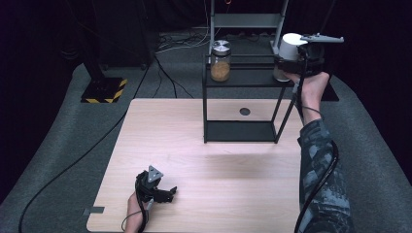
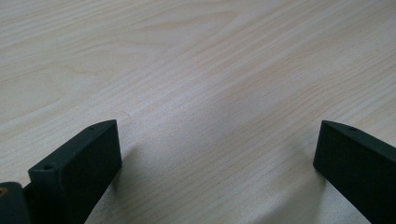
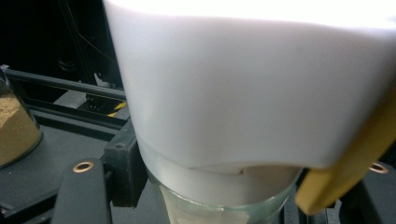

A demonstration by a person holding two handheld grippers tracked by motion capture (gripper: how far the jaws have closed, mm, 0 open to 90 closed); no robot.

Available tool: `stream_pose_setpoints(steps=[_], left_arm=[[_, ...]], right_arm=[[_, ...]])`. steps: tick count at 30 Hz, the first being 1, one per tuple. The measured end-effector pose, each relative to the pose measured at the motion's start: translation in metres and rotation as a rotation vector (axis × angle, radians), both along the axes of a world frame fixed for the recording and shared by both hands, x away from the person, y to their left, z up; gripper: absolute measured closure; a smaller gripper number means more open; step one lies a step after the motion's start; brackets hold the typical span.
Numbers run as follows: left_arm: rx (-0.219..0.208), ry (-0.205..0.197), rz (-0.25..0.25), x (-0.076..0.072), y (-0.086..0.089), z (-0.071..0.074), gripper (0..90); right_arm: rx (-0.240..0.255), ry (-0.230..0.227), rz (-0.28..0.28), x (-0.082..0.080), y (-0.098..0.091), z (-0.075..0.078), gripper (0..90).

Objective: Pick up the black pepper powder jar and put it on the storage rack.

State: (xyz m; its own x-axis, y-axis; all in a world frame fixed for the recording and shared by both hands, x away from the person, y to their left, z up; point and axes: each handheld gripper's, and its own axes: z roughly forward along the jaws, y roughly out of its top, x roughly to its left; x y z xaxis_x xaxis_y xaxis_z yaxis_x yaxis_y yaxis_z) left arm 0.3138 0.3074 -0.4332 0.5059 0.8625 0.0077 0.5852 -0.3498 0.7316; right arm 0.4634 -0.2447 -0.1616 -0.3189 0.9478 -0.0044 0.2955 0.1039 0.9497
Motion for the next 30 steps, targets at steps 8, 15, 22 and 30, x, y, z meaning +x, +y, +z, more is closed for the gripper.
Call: stream_pose_setpoints(steps=[8,15,22,30], left_arm=[[0.000,0.000,-0.001,0.000,0.000,0.000,0.4],[0.001,-0.001,-0.001,-0.001,0.000,0.000,0.5],[0.003,-0.004,0.000,-0.002,-0.001,0.000,0.4],[0.003,-0.003,0.002,-0.002,-0.001,0.000,0.4]], right_arm=[[-0.028,0.034,-0.031,-0.003,0.012,0.009,0.0],[-0.115,0.067,-0.064,-0.032,0.027,0.022,0.0],[-0.209,0.177,0.016,-0.073,0.021,0.014,0.0],[-0.197,0.249,0.071,-0.121,0.002,-0.066,0.0]])
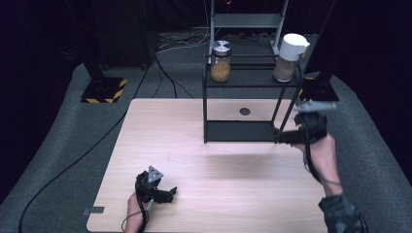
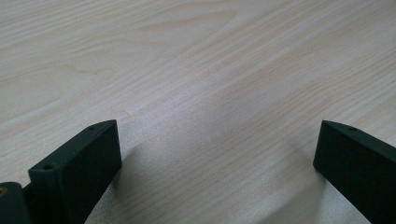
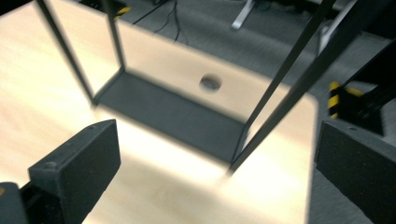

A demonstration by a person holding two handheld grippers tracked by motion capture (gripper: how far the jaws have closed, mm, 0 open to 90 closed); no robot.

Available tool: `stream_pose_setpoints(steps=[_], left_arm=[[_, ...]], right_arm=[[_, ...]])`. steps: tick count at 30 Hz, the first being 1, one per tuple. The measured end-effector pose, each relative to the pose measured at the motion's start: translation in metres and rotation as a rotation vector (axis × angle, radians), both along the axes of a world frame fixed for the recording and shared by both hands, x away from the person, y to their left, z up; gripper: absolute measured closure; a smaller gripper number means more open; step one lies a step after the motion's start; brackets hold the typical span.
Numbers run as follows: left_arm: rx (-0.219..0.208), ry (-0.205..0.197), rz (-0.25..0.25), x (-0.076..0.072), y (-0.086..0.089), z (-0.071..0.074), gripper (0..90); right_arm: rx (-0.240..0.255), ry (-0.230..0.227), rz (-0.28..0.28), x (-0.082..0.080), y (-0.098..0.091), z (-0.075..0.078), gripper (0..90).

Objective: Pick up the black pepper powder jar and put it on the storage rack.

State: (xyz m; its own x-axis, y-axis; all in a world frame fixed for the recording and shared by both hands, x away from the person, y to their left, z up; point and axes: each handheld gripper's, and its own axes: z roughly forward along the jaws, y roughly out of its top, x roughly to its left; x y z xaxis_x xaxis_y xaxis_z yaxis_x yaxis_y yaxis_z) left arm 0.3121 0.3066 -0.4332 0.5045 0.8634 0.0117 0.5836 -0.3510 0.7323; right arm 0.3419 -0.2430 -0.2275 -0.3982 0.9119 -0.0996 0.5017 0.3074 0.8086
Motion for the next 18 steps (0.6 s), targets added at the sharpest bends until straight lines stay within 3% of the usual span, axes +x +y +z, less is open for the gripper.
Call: stream_pose_setpoints(steps=[5,7,11,14,18], left_arm=[[-0.002,0.002,0.003,0.000,0.000,0.000,0.4],[-0.002,0.003,0.004,0.000,0.000,0.000,0.3],[-0.003,0.002,0.009,0.000,-0.001,0.000,0.3],[-0.004,0.005,0.010,0.001,-0.001,0.000,0.3],[-0.004,0.004,0.011,0.001,-0.001,0.000,0.3]], right_arm=[[-0.015,-0.017,-0.026,-0.043,0.001,-0.079,0.0],[0.005,-0.032,-0.033,-0.059,0.000,-0.113,0.0],[0.021,0.000,-0.050,-0.077,0.001,-0.167,0.0],[0.015,0.040,-0.084,-0.085,0.006,-0.190,0.0],[0.027,0.061,-0.104,-0.090,0.006,-0.204,0.0]])
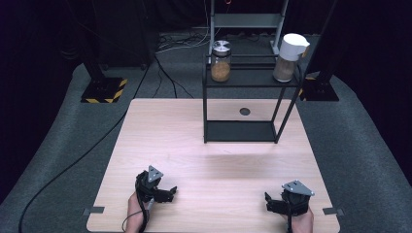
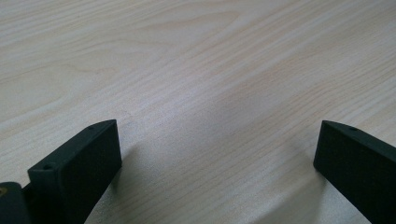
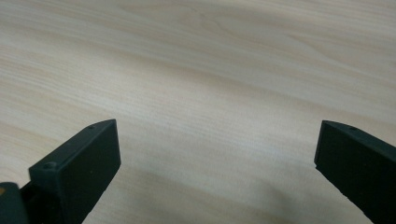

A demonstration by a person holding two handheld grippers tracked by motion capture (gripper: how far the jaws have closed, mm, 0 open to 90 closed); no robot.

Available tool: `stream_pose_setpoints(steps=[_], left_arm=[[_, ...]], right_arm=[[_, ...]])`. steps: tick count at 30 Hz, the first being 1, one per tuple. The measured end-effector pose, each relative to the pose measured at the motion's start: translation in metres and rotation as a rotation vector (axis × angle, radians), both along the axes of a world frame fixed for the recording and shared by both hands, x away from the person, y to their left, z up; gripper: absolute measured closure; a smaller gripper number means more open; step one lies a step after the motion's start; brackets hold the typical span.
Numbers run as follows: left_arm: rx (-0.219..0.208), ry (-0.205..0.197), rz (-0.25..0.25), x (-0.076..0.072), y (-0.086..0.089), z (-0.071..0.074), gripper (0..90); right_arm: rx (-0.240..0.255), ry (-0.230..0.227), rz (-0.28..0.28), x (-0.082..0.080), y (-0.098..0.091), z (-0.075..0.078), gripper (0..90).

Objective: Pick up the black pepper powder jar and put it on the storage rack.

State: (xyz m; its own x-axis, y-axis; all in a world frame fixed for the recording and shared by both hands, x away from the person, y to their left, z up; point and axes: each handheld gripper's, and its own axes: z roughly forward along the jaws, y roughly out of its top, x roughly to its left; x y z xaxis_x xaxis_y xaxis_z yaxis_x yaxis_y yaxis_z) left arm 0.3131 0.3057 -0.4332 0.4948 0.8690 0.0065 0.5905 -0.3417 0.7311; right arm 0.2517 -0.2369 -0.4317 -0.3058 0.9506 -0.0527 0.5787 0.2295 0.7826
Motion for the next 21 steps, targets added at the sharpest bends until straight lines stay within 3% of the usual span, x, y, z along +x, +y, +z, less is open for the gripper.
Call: stream_pose_setpoints(steps=[4,7,14,18,21], left_arm=[[-0.001,0.001,0.005,0.000,0.000,0.000,0.4],[-0.001,0.000,0.004,0.000,0.000,0.000,0.3],[0.000,-0.001,0.004,0.000,-0.001,0.000,0.4],[0.002,-0.003,0.000,0.000,-0.001,0.000,0.4],[0.001,-0.003,0.000,0.000,0.000,0.000,0.4]], right_arm=[[0.005,0.026,-0.014,0.000,0.000,-0.004,0.0],[0.003,0.016,-0.014,0.000,0.000,-0.005,0.0],[-0.064,0.030,-0.010,0.002,0.013,-0.003,0.0],[-0.060,0.019,-0.013,0.001,0.013,-0.004,0.0],[-0.030,0.013,-0.025,-0.001,0.009,-0.005,0.0]])
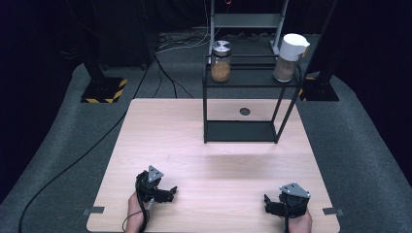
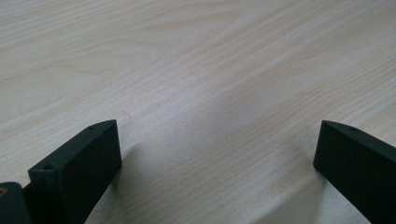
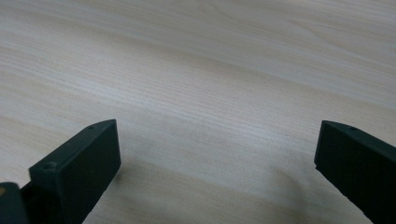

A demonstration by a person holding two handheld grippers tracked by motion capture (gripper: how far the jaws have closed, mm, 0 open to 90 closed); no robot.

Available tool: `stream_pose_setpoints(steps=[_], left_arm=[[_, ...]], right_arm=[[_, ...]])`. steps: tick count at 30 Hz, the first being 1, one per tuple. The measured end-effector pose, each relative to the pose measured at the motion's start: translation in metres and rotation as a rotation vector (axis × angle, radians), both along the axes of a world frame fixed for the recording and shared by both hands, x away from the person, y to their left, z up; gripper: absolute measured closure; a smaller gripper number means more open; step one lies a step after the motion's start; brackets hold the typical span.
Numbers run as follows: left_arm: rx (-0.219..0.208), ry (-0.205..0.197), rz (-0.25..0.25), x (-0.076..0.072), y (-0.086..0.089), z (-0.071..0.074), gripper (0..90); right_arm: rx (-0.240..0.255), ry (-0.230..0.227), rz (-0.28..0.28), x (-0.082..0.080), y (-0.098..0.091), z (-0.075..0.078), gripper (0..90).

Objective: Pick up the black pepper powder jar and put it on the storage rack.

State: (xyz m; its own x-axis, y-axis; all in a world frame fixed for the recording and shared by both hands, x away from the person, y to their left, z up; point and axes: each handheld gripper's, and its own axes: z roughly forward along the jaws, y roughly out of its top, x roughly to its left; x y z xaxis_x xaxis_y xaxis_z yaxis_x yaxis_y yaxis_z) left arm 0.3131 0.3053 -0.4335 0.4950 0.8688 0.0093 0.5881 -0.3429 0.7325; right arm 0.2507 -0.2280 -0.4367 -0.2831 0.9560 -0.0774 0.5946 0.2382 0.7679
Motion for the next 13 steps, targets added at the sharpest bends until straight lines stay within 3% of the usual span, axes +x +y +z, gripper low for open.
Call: stream_pose_setpoints(steps=[7,13], left_arm=[[0.005,-0.005,0.000,-0.0009,-0.0009,-0.0001,0.4],[0.004,-0.004,0.000,-0.0008,-0.0008,-0.0001,0.4]], right_arm=[[0.042,-0.006,-0.012,-0.0005,-0.0046,-0.0012,0.0],[0.030,-0.015,-0.029,-0.0022,-0.0011,-0.0017,0.0]])
